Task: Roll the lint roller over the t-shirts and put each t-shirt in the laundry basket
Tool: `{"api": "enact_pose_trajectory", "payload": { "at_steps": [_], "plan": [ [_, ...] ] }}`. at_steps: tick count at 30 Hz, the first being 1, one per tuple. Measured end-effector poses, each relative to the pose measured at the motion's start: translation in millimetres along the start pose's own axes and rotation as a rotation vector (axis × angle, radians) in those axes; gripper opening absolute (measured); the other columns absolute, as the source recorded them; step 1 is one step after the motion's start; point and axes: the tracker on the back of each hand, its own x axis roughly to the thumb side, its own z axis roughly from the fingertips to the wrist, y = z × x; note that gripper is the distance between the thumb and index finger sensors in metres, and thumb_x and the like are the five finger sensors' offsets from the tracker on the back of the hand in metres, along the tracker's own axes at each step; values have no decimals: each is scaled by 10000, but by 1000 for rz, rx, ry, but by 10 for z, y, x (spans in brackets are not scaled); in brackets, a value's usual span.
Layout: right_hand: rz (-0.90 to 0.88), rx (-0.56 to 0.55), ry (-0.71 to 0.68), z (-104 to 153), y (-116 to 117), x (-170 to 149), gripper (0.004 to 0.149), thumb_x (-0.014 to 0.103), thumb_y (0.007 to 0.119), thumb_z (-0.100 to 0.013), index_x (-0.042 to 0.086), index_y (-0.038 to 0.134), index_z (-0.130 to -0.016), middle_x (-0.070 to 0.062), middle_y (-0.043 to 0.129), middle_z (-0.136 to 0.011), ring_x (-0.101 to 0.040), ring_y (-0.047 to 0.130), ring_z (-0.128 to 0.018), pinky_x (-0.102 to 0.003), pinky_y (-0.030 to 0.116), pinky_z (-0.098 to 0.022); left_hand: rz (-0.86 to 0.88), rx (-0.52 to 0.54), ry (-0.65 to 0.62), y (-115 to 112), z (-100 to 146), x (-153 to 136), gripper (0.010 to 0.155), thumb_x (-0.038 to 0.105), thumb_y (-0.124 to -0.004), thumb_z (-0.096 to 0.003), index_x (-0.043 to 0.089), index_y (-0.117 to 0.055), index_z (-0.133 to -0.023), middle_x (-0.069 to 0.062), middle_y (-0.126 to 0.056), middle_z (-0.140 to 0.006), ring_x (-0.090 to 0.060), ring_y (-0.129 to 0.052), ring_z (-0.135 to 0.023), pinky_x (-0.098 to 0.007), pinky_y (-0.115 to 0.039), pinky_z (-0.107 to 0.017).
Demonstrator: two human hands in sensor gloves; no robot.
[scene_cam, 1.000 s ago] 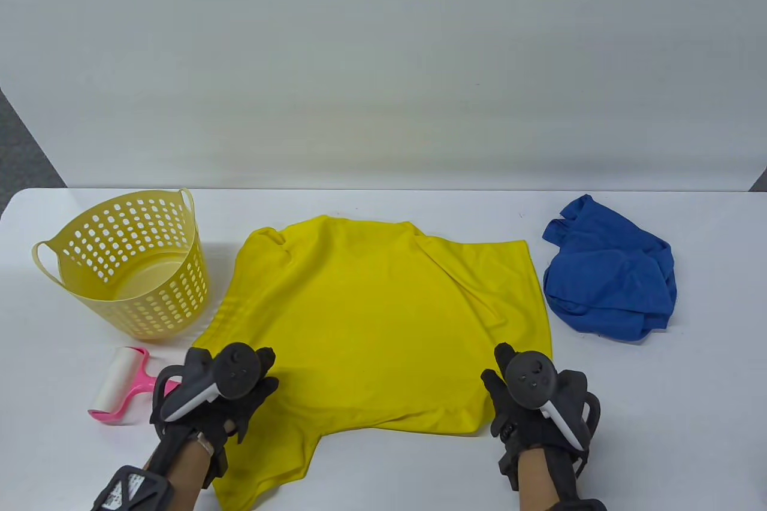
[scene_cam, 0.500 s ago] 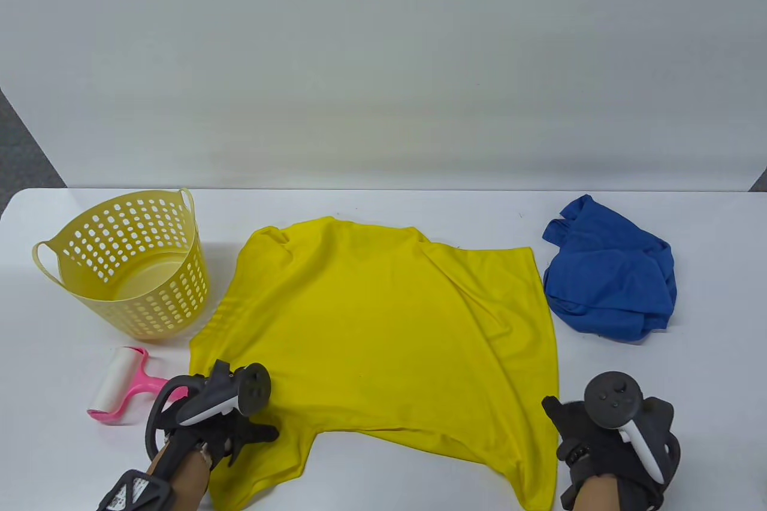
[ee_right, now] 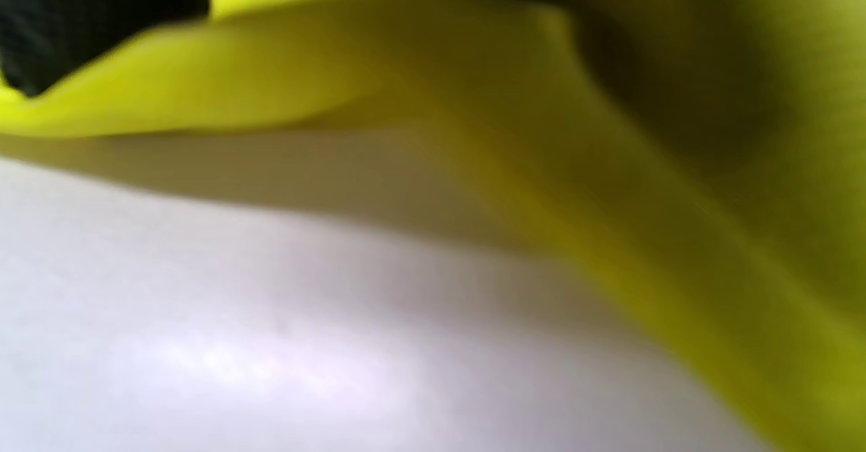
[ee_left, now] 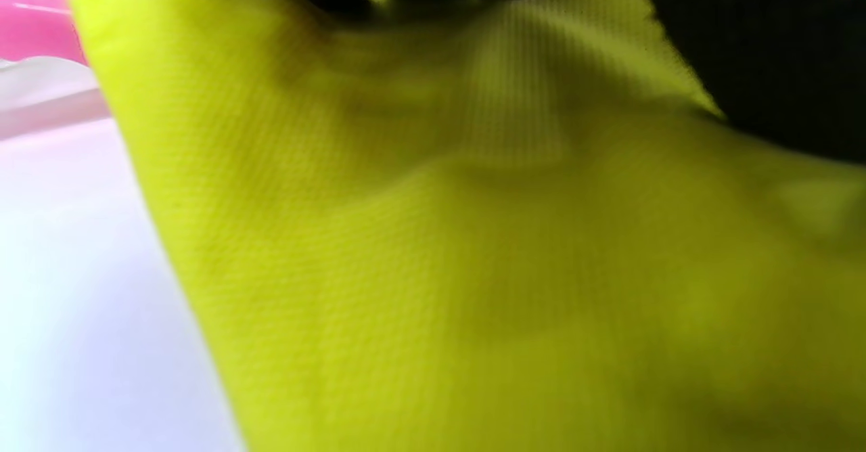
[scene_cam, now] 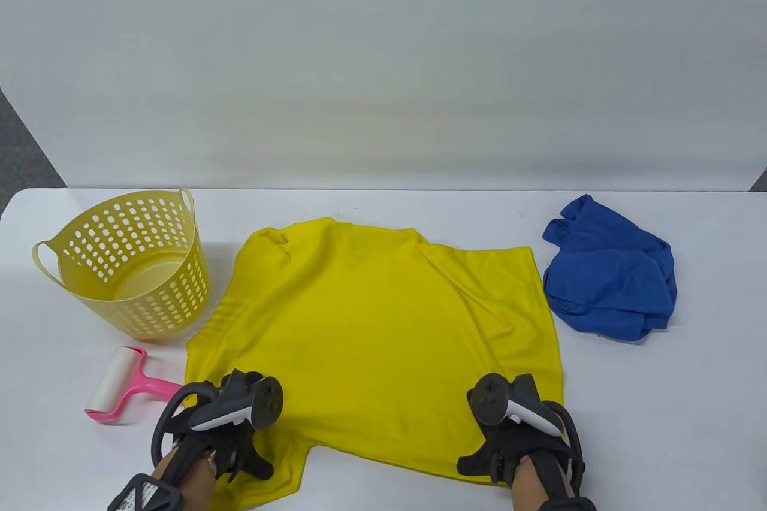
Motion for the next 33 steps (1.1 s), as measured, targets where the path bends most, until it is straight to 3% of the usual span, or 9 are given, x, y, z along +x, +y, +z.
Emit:
{"api": "enact_pose_trajectory", "payload": {
  "at_steps": [3,6,11,19,23,25,28,31,33],
  "plan": [
    [-158,-65,16,20,-5,-98,933,637,705,-365,234,137,-986,-175,17,-1041,-487,-9,-913,-761,140,-583,35,32,-18,-10,10,-35,1189,697,-928,-216,278,-301,-1135,-133,-324,-1245,-492,-435,-1166,-737,-429,-774],
    [-185,-137,80,-18,22,-87,857,571,692,-409,222,173,-994,-168,42,-1049,-485,8,-923,-755,122,-586,143,194,33,29,35,-111,864,713,-677,-393,303,-471,-1125,-72,-546,-1208,-408,-565,-1140,-699,-425,-792],
    [-63,-43,132,-72,2,-56,920,619,681,-366,239,91,-961,-163,-24,-1024,-495,-10,-919,-781,144,-592,-4,74,110,-76,-87,-108,985,723,-698,-367,363,-193,-1132,-109,-104,-1235,-467,-220,-1176,-721,-315,-803],
    [-92,-61,202,68,-90,-224,896,571,784,-358,282,206,-978,-93,75,-1066,-496,91,-959,-778,199,-607,13,67,-29,20,21,26,1076,710,-871,-267,343,-350,-1133,-108,-389,-1234,-453,-496,-1139,-707,-457,-782],
    [60,-371,170,96,-179,27,723,547,677,-433,136,494,-999,-258,467,-1059,-550,465,-938,-767,301,-604,41,285,57,117,66,61,694,676,-661,-443,317,-643,-1037,-17,-836,-975,-289,-879,-879,-625,-587,-752],
    [105,-439,91,46,-171,158,738,548,678,-424,175,430,-1010,-227,378,-1086,-537,389,-963,-768,297,-601,104,347,94,100,44,-3,707,646,-623,-482,332,-483,-1100,-31,-677,-1110,-322,-741,-1020,-635,-525,-779],
    [98,-329,76,-64,-110,240,763,557,664,-428,228,308,-1017,-189,215,-1098,-537,241,-973,-769,244,-601,74,244,88,31,-49,-86,812,680,-651,-454,373,-330,-1134,-40,-334,-1257,-413,-320,-1187,-690,-342,-813],
    [23,-128,98,-80,-89,145,758,566,628,-461,256,219,-1018,-175,149,-1101,-518,205,-978,-761,263,-624,68,66,114,-52,-117,-137,901,712,-654,-403,361,-255,-1131,-35,-310,-1247,-417,-397,-1176,-703,-399,-802],
    [-11,-194,70,-30,-136,109,719,552,662,-451,254,346,-1024,-178,260,-1108,-515,298,-975,-752,340,-628,100,146,90,18,-82,-141,892,698,-773,-382,341,-430,-1123,-51,-481,-1222,-427,-534,-1141,-706,-418,-793]
  ]
}}
